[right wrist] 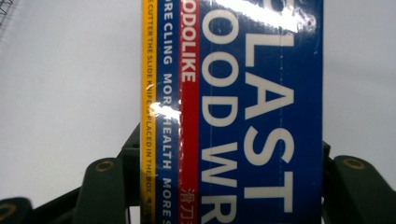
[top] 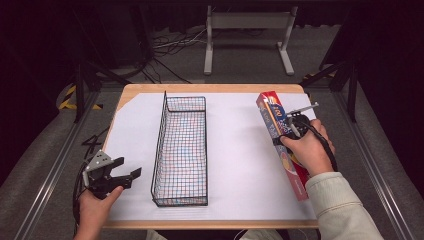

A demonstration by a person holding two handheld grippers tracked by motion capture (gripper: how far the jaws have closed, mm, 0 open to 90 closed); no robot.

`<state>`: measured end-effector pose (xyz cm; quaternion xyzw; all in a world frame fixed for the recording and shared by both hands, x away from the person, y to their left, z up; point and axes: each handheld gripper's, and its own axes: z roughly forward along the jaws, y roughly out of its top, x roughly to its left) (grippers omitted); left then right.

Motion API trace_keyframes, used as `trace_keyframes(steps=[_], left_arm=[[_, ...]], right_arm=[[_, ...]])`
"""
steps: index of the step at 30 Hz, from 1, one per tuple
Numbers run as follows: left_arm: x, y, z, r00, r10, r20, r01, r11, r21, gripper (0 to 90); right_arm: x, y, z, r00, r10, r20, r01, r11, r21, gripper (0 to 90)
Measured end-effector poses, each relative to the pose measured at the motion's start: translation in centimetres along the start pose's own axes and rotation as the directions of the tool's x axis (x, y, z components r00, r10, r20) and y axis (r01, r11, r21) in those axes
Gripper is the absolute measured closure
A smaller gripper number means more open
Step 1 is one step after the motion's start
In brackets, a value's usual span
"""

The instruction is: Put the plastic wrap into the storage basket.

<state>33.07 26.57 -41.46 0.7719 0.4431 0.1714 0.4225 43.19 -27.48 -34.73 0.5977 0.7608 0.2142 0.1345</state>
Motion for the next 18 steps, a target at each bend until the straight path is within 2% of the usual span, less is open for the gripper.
trace_keyframes(steps=[2, 8, 10, 13, 18], left_arm=[[0.0, 0.0, 0.0, 1.0, -0.001, 0.001, 0.001, 1.0, -0.001, 22.9], [0.1, 0.0, 0.0, 1.0, -0.004, -0.001, 0.004, 1.0, -0.004, 22.9], [0.1, 0.0, 0.0, 1.0, -0.005, 0.001, 0.005, 1.0, -0.004, 22.9], [0.1, 0.0, -0.1, 1.0, -0.004, -0.001, 0.004, 1.0, -0.008, 22.9], [0.0, 0.0, 0.0, 1.0, -0.007, 0.0, 0.007, 0.9999, -0.009, 22.9]], right_arm=[[0.4, 0.3, -0.3, 0.9998, 0.011, 0.013, -0.011, 1.0, -0.01, 40.3], [1.3, 1.1, -1.2, 0.9993, 0.038, 0.005, -0.038, 0.998, -0.048, 40.3], [1.6, 1.4, -1.4, 0.9977, 0.067, -0.006, -0.068, 0.997, -0.045, 40.3], [2.0, 1.8, -1.6, 0.9962, 0.085, -0.019, -0.086, 0.995, -0.041, 40.2], [2.6, 2.3, -2.2, 0.9929, 0.119, -0.008, -0.119, 0.991, -0.058, 40.3]])
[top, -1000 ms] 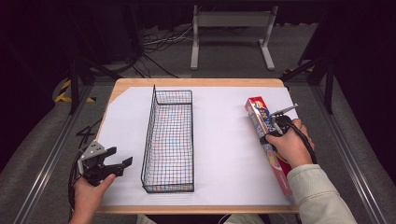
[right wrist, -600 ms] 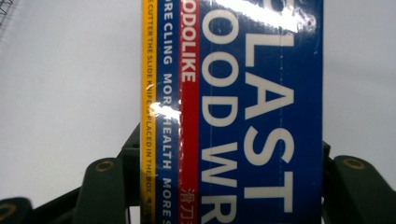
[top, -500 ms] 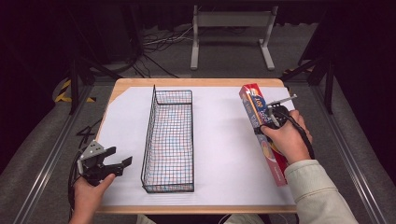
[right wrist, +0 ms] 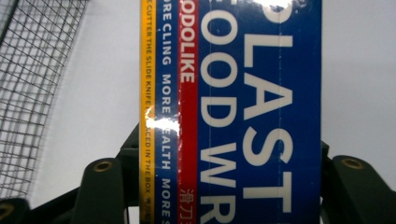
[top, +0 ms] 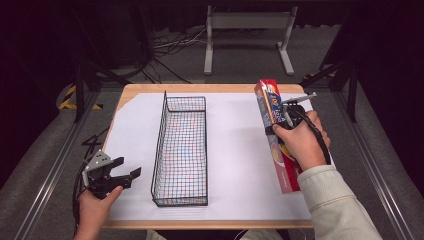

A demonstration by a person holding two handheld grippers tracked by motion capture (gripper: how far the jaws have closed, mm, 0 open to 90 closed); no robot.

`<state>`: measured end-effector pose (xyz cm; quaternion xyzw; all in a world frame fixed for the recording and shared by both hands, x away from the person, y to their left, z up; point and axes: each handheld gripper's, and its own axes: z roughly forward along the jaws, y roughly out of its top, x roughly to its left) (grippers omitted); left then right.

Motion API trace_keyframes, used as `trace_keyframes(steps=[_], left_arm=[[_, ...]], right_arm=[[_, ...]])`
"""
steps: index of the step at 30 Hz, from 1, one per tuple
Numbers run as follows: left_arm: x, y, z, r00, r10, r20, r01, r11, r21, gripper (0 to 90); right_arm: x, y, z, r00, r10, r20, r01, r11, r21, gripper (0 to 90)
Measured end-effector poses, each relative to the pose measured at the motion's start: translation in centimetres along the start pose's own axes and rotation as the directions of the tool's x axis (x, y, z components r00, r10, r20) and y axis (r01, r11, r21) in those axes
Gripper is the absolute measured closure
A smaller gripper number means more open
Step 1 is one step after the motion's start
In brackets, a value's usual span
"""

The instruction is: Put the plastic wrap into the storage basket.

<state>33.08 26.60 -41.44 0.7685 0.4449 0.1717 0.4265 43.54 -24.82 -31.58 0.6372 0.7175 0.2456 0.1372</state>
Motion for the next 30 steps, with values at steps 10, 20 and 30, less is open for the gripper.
trace_keyframes(steps=[10, 20, 30], left_arm=[[0.0, 0.0, -0.1, 1.0, 0.002, -0.005, -0.002, 1.0, -0.003, 23.0], [0.1, 0.4, 0.1, 1.0, -0.001, 0.001, 0.001, 0.9999, -0.013, 23.0], [-0.1, 0.9, 0.5, 0.9999, 0.006, 0.011, -0.006, 0.9997, -0.024, 23.1]], right_arm=[[2.3, 1.2, -0.8, 0.9986, 0.052, -0.01, -0.052, 0.999, 0.005, 40.3], [5.8, 2.6, -0.8, 0.9951, 0.096, -0.025, -0.096, 0.995, 0.006, 40.3], [9.5, 3.9, -0.3, 0.9953, 0.093, -0.029, -0.092, 0.996, 0.019, 40.2]])
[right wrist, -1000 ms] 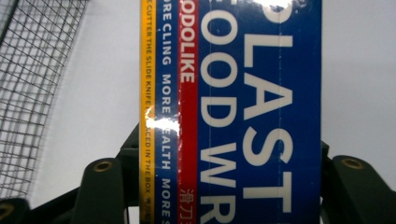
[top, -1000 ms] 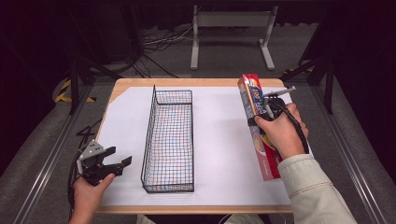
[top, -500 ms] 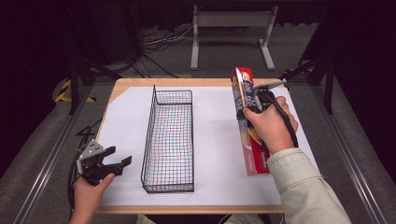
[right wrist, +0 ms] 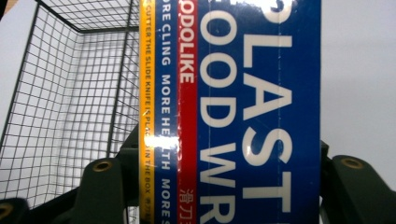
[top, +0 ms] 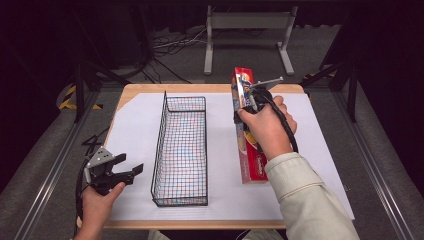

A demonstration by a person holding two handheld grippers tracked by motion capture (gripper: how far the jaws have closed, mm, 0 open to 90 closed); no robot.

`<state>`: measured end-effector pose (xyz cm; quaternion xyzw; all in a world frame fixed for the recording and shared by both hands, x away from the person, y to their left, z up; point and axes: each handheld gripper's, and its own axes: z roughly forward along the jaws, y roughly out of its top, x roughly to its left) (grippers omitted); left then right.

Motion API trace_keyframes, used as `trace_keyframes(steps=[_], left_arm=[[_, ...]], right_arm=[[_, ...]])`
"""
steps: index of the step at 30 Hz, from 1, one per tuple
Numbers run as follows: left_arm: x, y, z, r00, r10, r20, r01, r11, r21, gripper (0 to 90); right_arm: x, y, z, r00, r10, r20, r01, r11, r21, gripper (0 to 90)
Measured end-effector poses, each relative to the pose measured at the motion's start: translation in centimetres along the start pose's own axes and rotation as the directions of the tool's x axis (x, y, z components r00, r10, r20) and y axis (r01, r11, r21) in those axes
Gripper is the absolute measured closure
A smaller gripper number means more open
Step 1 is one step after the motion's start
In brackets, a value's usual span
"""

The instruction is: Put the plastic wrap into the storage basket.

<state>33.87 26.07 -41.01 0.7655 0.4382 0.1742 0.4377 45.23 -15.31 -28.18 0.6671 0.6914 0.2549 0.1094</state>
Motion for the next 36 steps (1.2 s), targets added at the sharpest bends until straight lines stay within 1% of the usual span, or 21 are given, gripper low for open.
trace_keyframes(steps=[1, 2, 3, 4, 5, 6, 8, 9, 12, 15, 19, 23, 25, 28, 29, 31, 33, 35, 36], left_arm=[[0.0, 0.0, 0.0, 1.0, -0.003, 0.001, 0.003, 1.0, -0.001, 23.2], [0.0, 0.0, 0.1, 1.0, -0.003, 0.001, 0.003, 1.0, -0.001, 23.2], [0.0, 0.0, 0.1, 1.0, -0.003, 0.001, 0.003, 1.0, -0.001, 23.2], [0.0, 0.1, 0.0, 1.0, -0.005, 0.002, 0.005, 1.0, -0.002, 23.2], [0.0, 0.0, 0.0, 1.0, -0.007, 0.004, 0.007, 1.0, -0.002, 23.2], [0.0, 0.0, 0.0, 1.0, -0.008, 0.004, 0.008, 1.0, -0.001, 23.2], [0.0, 0.0, 0.0, 1.0, -0.009, 0.002, 0.009, 1.0, -0.003, 23.2], [0.0, 0.0, 0.0, 1.0, -0.009, 0.002, 0.009, 1.0, -0.003, 23.1], [0.0, 0.0, -0.1, 0.9999, -0.011, 0.002, 0.012, 0.9999, -0.007, 23.2], [0.0, 0.0, -0.1, 1.0, -0.006, -0.003, 0.006, 1.0, -0.007, 23.2], [0.0, -0.1, -0.2, 1.0, -0.008, -0.001, 0.008, 0.9999, -0.008, 23.2], [0.1, -0.2, -0.4, 0.9999, -0.013, -0.004, 0.013, 0.9999, -0.01, 23.2], [0.2, -0.2, -0.5, 0.9999, -0.015, -0.006, 0.015, 0.9998, -0.011, 23.2], [0.2, -0.4, -0.6, 0.9998, -0.015, -0.012, 0.015, 0.9998, -0.014, 23.2], [0.2, -0.4, -0.7, 0.9998, -0.013, -0.013, 0.013, 0.9999, -0.011, 23.2], [0.2, -0.6, -0.9, 0.9997, -0.018, -0.018, 0.018, 0.9998, -0.012, 23.2], [0.3, -0.6, -1.0, 0.9996, -0.021, -0.02, 0.021, 0.9997, -0.012, 23.2], [0.3, -0.7, -1.1, 0.9994, -0.025, -0.022, 0.025, 0.9996, -0.016, 23.2], [0.3, -0.7, -1.2, 0.9994, -0.024, -0.024, 0.024, 0.9996, -0.014, 23.2]], right_arm=[[0.5, 0.1, 0.2, 1.0, -0.003, 0.002, 0.003, 1.0, -0.004, 40.2], [1.2, 0.3, 0.4, 1.0, -0.008, 0.002, 0.008, 1.0, 0.003, 40.2], [1.2, 0.3, 0.4, 1.0, -0.008, 0.002, 0.008, 1.0, 0.003, 40.2], [1.5, 0.4, 0.5, 1.0, -0.005, 0.002, 0.005, 1.0, 0.011, 40.2], [1.9, 0.5, 0.6, 1.0, -0.007, 0.0, 0.007, 1.0, 0.013, 40.2], [2.6, 0.6, 0.8, 1.0, -0.003, -0.008, 0.004, 1.0, 0.021, 40.2], [3.2, 0.8, 0.9, 0.9999, -0.002, -0.012, 0.002, 0.999, 0.033, 40.2], [3.2, 0.8, 0.9, 0.9999, -0.002, -0.012, 0.002, 0.999, 0.033, 40.2], [4.4, 0.9, 1.1, 0.9999, -0.006, -0.011, 0.006, 0.999, 0.044, 40.2], [5.3, 1.0, 1.2, 0.9997, -0.023, -0.003, 0.023, 0.998, 0.063, 40.2], [6.7, 1.1, 1.5, 0.9996, -0.027, 0.004, 0.027, 0.997, 0.071, 40.2], [8.0, 1.1, 1.8, 0.9994, -0.027, -0.024, 0.028, 0.997, 0.07, 40.2], [8.6, 1.1, 2.0, 0.9991, -0.022, -0.036, 0.025, 0.996, 0.081, 40.1], [9.3, 1.0, 2.3, 0.9986, -0.012, -0.051, 0.017, 0.996, 0.091, 40.2], [9.3, 1.0, 2.3, 0.9986, -0.012, -0.051, 0.017, 0.996, 0.091, 40.2], [9.9, 1.0, 2.6, 0.9981, -0.001, -0.062, 0.007, 0.995, 0.096, 40.1], [10.1, 1.0, 2.6, 0.998, 0.003, -0.062, 0.003, 0.995, 0.097, 40.1], [10.5, 1.0, 2.7, 0.9973, 0.007, -0.072, 0.0, 0.995, 0.1, 40.1], [10.9, 1.0, 2.9, 0.9967, 0.013, -0.08, -0.005, 0.995, 0.102, 40.1]])
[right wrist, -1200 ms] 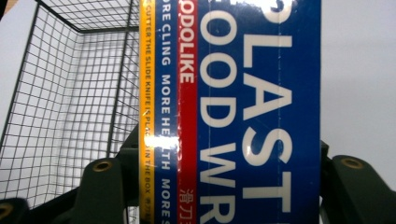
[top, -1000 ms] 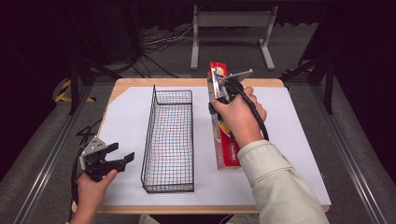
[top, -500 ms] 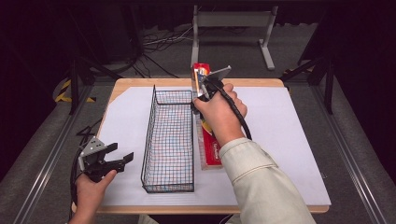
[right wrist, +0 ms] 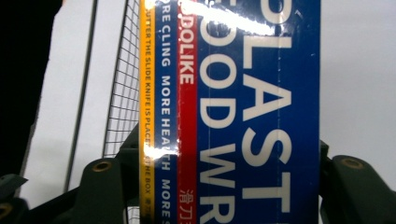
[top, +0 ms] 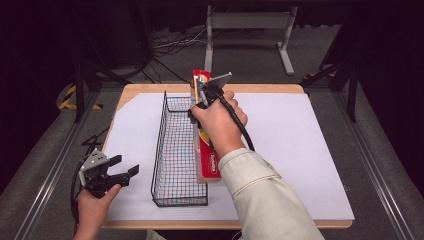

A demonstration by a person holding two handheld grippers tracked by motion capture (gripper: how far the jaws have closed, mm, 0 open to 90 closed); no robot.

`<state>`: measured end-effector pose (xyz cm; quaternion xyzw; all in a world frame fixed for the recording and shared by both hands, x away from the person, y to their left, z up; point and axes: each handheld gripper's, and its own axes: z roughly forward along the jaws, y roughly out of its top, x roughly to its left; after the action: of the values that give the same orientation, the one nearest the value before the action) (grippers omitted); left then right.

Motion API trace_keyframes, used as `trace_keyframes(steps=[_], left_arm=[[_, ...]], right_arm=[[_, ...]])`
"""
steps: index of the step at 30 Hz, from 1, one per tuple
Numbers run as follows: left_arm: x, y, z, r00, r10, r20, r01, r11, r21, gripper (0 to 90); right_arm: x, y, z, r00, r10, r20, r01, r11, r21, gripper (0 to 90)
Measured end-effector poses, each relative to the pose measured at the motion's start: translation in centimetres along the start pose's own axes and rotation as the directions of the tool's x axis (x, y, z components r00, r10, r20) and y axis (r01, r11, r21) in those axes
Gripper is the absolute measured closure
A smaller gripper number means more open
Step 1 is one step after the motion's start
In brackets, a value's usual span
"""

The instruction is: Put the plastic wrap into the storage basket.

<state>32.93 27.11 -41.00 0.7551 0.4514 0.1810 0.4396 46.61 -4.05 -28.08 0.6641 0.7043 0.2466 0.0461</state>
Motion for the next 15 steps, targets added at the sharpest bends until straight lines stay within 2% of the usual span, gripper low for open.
trace_keyframes(steps=[5, 9, 10, 15], left_arm=[[0.0, 0.0, 0.0, 1.0, -0.001, 0.0, 0.001, 1.0, 0.0, 23.3], [0.0, 0.0, 0.1, 1.0, 0.001, 0.002, -0.001, 1.0, 0.0, 23.4], [0.0, 0.0, 0.1, 1.0, 0.003, 0.001, -0.003, 1.0, -0.001, 23.4], [0.1, 0.1, 0.1, 1.0, -0.006, 0.006, 0.006, 1.0, -0.004, 23.4]], right_arm=[[0.9, -0.1, 0.7, 0.9994, 0.025, -0.024, -0.025, 0.999, -0.021, 40.1], [1.4, -0.2, 1.2, 0.9995, 0.025, -0.019, -0.026, 0.999, -0.027, 40.1], [1.7, -0.3, 1.7, 0.9987, 0.038, -0.033, -0.04, 0.999, -0.033, 40.1], [2.3, -0.7, 2.7, 0.9976, 0.044, -0.053, -0.046, 0.998, -0.031, 40.1]])
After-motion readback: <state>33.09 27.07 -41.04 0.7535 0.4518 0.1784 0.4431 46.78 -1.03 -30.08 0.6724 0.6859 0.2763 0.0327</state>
